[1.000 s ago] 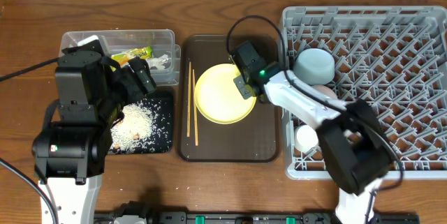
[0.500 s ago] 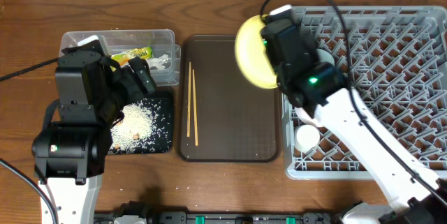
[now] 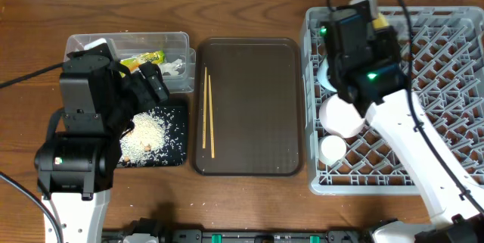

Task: Sort waste into correct bins and load items into the dishwasher rack
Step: 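Lift the yellow plate and carry it to the rack's right side, then stand the yellow plate upright in the rack's right slots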

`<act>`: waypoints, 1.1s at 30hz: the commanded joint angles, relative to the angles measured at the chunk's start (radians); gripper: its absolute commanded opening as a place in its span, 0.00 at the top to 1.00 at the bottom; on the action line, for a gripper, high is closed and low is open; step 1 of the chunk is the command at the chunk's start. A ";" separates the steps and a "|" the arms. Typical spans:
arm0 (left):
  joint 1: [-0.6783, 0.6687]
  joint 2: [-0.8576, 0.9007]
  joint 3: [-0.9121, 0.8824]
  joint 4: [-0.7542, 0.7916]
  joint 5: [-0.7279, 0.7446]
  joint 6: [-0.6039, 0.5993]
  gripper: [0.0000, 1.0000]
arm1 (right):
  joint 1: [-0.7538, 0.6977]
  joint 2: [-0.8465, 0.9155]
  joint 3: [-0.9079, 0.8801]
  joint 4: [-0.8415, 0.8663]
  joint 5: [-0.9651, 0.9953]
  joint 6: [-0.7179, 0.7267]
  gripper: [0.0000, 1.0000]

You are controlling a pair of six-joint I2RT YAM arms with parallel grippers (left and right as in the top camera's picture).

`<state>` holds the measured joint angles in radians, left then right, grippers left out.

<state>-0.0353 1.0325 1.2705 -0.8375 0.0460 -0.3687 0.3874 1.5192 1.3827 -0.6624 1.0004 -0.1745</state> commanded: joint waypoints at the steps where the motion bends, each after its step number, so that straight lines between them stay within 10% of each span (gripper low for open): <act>1: 0.004 0.000 0.014 0.000 -0.002 0.009 0.09 | -0.059 -0.020 0.012 -0.001 0.050 -0.030 0.99; 33: 0.004 0.000 0.014 0.000 -0.002 0.009 0.09 | -0.258 -0.011 0.011 -0.028 -0.156 -0.203 0.99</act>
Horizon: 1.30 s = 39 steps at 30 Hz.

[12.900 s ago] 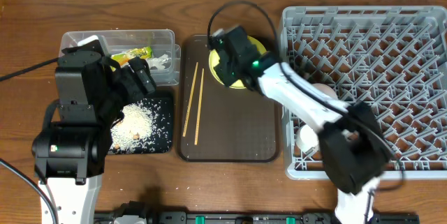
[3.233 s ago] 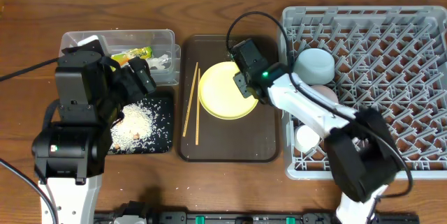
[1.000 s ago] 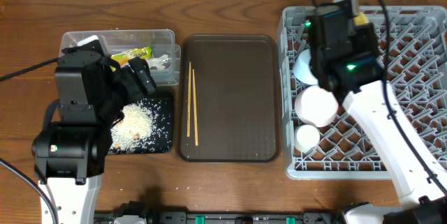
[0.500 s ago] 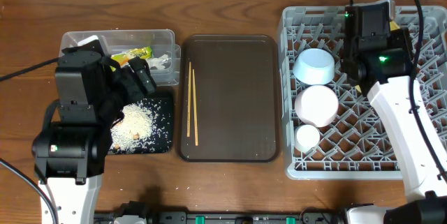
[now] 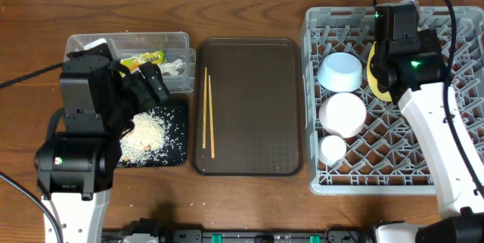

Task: Sort waste into correct bins and load items into the dishwasher rack
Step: 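Stand the yellow plate upright in the rack's right slots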

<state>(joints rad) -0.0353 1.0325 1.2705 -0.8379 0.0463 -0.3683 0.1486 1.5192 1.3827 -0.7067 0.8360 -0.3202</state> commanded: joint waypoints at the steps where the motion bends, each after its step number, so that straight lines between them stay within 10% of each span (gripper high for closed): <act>1: 0.004 0.000 0.014 0.000 -0.002 0.009 0.09 | -0.026 -0.011 0.011 0.025 0.009 -0.080 0.99; 39: 0.004 0.000 0.014 0.000 -0.002 0.009 0.09 | -0.128 0.085 0.010 0.052 -0.153 -0.171 0.99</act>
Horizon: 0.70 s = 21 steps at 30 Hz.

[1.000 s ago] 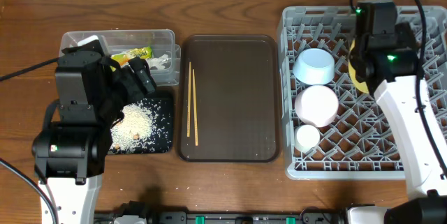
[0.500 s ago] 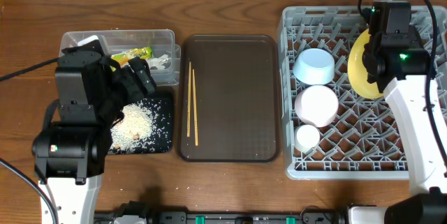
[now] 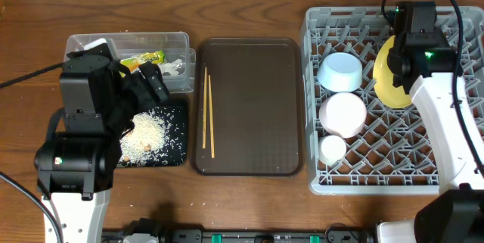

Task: Sort waste into correct bins and load items into the dishwasher rack
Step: 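Stand the yellow plate upright in the rack's right slots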

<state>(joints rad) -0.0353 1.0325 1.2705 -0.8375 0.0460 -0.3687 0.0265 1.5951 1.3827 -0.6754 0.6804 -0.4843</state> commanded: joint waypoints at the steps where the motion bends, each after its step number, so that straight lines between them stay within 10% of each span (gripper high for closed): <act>1: 0.004 0.000 0.014 0.000 -0.002 0.009 0.09 | -0.006 0.011 0.010 0.039 -0.002 -0.006 0.99; 21: 0.004 0.000 0.014 0.000 -0.002 0.009 0.09 | -0.007 0.033 0.010 0.096 -0.035 0.013 0.99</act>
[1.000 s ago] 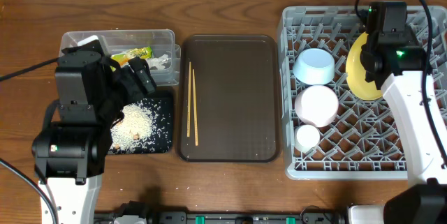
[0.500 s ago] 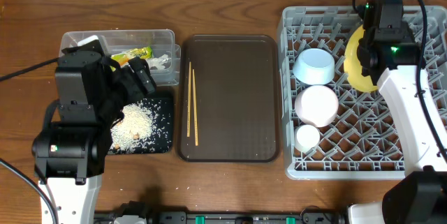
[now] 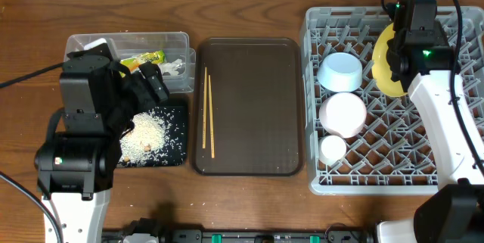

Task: Sort waste into correct bins and load items into the dishwasher rack
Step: 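Stand the yellow plate upright in the rack's right slots, then release the plate and move the right gripper toward the chopsticks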

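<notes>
A grey dishwasher rack (image 3: 454, 175) at the right holds a light blue bowl (image 3: 340, 71), a white bowl (image 3: 342, 113) and a small white cup (image 3: 332, 149). A yellow plate (image 3: 387, 69) stands on edge in the rack's far right part, and my right gripper (image 3: 404, 57) is shut on its upper side, fingers hidden under the wrist. Two wooden chopsticks (image 3: 208, 112) lie on the left side of the brown tray (image 3: 257, 107). My left gripper (image 3: 155, 85) hangs open over the black bin (image 3: 178, 133) of rice scraps.
A clear plastic bin (image 3: 170, 46) with wrappers sits at the back left, touching the black bin. The tray lies between the bins and the rack. Cables trail from both arms.
My right gripper and the yellow plate have shifted slightly toward the back of the rack. The left arm, chopsticks and bowls have not moved.
My right gripper was first over the rack's back left corner, hiding the blue bowl, with a bit of yellow showing. Then it was farther right with the yellow plate on edge beside the bowls. It moved farther right, and now slightly toward the back. The left arm stayed still.
</notes>
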`<act>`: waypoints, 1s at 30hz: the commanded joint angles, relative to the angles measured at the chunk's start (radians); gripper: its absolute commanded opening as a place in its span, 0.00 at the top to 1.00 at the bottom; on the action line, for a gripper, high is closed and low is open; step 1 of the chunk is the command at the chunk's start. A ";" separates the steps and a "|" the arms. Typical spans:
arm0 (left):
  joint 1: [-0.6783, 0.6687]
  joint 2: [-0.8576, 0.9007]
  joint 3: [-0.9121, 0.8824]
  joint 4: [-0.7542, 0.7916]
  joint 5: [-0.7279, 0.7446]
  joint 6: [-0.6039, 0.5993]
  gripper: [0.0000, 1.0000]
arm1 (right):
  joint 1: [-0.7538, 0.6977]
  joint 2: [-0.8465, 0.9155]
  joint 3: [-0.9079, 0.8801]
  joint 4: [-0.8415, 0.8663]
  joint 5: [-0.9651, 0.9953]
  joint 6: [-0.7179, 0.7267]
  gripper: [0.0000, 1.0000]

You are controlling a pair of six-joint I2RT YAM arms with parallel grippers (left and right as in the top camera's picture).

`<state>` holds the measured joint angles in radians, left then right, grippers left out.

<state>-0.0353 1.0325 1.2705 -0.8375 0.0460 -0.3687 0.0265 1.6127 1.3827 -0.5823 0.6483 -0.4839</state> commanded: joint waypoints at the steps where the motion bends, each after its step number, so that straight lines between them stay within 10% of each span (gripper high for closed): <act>1: 0.004 0.000 0.014 0.000 -0.002 0.009 0.09 | -0.007 0.023 0.010 0.003 -0.003 0.020 0.99; 10: 0.004 0.000 0.014 0.000 -0.002 0.009 0.09 | -0.007 0.098 0.010 0.023 0.029 0.023 0.91; 16: 0.004 0.000 0.014 0.000 -0.002 0.009 0.09 | -0.006 0.100 0.010 0.023 0.029 0.023 0.57; 30: 0.004 0.000 0.014 0.000 -0.002 0.009 0.09 | 0.142 -0.029 0.011 0.102 0.128 0.053 0.27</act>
<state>-0.0353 1.0325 1.2705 -0.8375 0.0460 -0.3687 0.1032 1.6554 1.3819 -0.4896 0.7498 -0.4660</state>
